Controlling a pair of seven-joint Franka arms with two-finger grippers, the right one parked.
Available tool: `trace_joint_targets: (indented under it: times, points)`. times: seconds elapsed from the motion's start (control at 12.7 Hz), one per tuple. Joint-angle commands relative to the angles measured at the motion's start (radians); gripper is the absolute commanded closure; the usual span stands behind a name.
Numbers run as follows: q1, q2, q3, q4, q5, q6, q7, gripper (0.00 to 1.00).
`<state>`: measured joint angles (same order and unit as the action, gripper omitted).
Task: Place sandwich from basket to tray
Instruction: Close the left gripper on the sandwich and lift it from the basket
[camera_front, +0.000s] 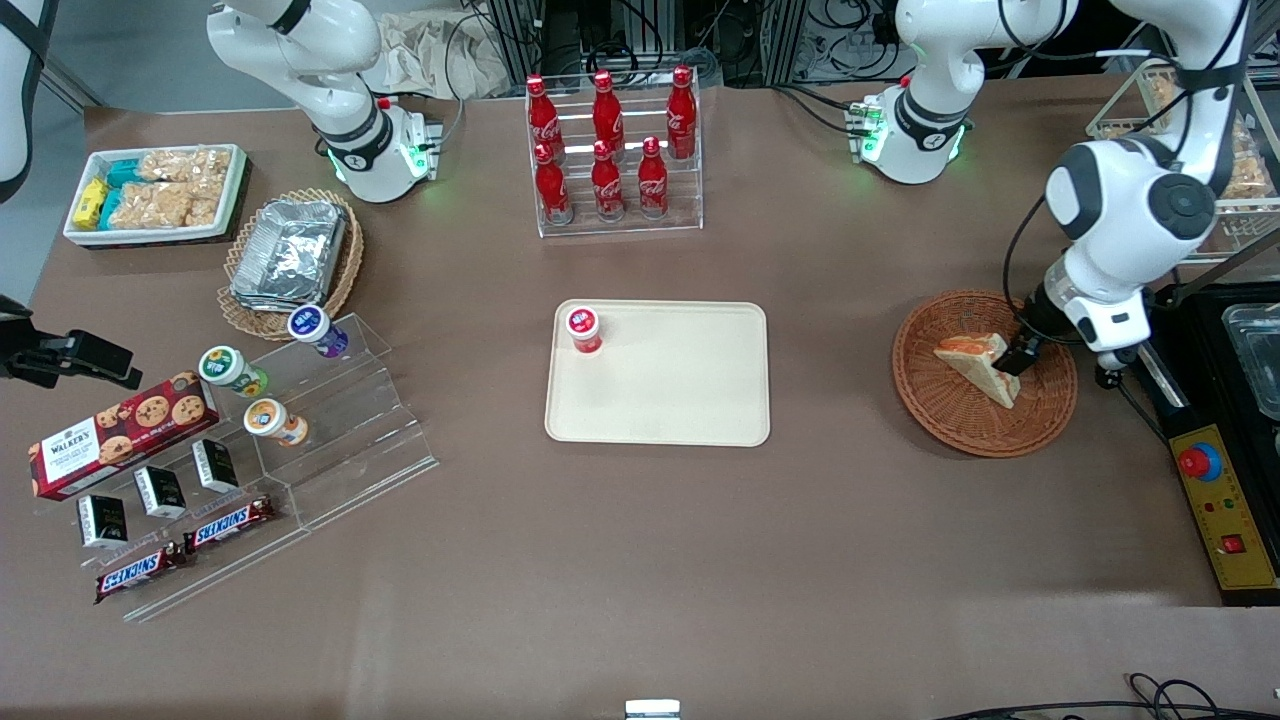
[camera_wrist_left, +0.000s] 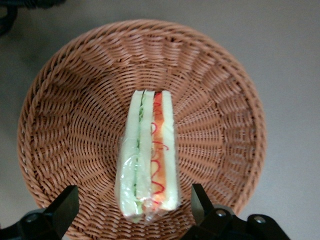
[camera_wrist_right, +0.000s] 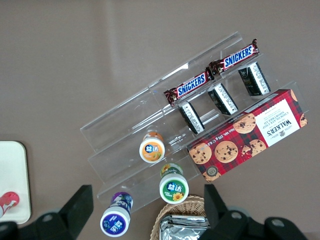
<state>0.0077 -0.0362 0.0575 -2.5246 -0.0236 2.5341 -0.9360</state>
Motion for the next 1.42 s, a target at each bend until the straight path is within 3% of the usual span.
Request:
trace_joint_targets:
  times: [0.0,0.39,0.47,0.55,0.63,0.94,1.34]
  points:
    - [-0.003,0.027,-0.004,-0.063,-0.007,0.116,-0.020,0.00]
    - [-0.009,0.100,-0.005,-0.117,-0.007,0.259,-0.020,0.03]
    - [-0.009,0.105,-0.007,-0.115,-0.007,0.261,-0.023,0.21]
    - [-0.009,0.105,-0.007,-0.114,-0.007,0.261,-0.024,0.54]
    - [-0.009,0.104,-0.007,-0.111,-0.007,0.261,-0.024,0.97]
    - [-0.012,0.040,-0.037,-0.077,0.001,0.194,-0.006,1.00]
    - [-0.011,-0.111,-0.074,0.137,0.014,-0.257,0.046,1.00]
